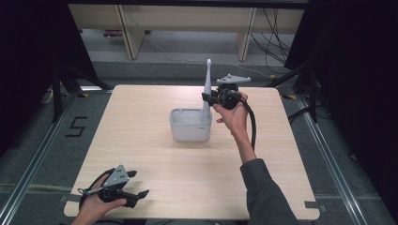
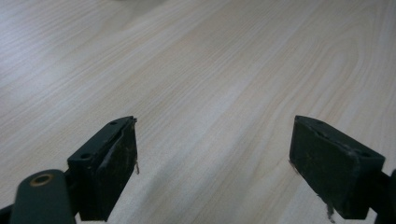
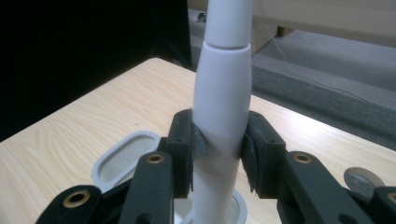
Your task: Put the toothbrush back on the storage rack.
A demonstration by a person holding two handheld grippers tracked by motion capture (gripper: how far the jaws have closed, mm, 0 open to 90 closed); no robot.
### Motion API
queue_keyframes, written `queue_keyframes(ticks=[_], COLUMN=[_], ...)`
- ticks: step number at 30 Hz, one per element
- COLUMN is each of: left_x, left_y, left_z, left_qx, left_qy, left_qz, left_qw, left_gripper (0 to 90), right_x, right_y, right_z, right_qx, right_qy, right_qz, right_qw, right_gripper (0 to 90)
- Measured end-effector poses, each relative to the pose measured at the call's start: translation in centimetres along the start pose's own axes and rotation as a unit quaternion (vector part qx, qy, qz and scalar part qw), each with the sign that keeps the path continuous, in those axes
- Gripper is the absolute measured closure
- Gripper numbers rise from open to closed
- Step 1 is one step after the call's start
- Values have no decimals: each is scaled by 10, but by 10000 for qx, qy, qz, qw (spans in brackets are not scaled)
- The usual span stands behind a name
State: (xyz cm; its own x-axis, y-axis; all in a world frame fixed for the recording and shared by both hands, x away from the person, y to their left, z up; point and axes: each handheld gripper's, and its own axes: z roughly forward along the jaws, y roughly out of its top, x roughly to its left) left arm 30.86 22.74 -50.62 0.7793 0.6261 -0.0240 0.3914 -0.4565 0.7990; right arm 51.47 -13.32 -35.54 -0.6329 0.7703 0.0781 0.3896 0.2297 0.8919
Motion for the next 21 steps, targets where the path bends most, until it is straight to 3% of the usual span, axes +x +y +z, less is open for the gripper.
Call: queue_keyframes(ticks=[2,5,11,12,13,14,16,17,21], left_x=[0,0,-1,-1,-1,-1,0,-1,0], left_y=[0,0,0,0,0,0,0,0,0], left_z=[0,0,0,0,1,1,0,1,0], left_qx=[-26,-15,23,2,-61,-69,13,-22,0], left_qy=[-5,-13,-14,3,16,0,-18,-10,-18], left_qz=[-36,-18,1,-20,-18,-20,27,-23,19], left_qw=[10000,10000,10000,10000,10000,10000,10000,10000,10000], left_gripper=[149,149,149,149,149,149,149,149,149], right_x=[0,-1,0,0,2,0,1,-1,-1], right_y=[-1,-2,-6,-6,-7,-8,-11,-12,-17], right_z=[1,4,9,10,10,10,12,14,15], right_qx=[8,31,177,179,206,224,286,231,323], right_qy=[33,7,-33,-98,-96,-123,-104,-94,-127], right_qz=[115,-14,1,-94,5,-117,-14,-111,-21], right_qw=[9999,10000,9998,9997,9997,9996,9995,9996,9994], right_gripper=[667,667,667,667,667,667,668,667,667])
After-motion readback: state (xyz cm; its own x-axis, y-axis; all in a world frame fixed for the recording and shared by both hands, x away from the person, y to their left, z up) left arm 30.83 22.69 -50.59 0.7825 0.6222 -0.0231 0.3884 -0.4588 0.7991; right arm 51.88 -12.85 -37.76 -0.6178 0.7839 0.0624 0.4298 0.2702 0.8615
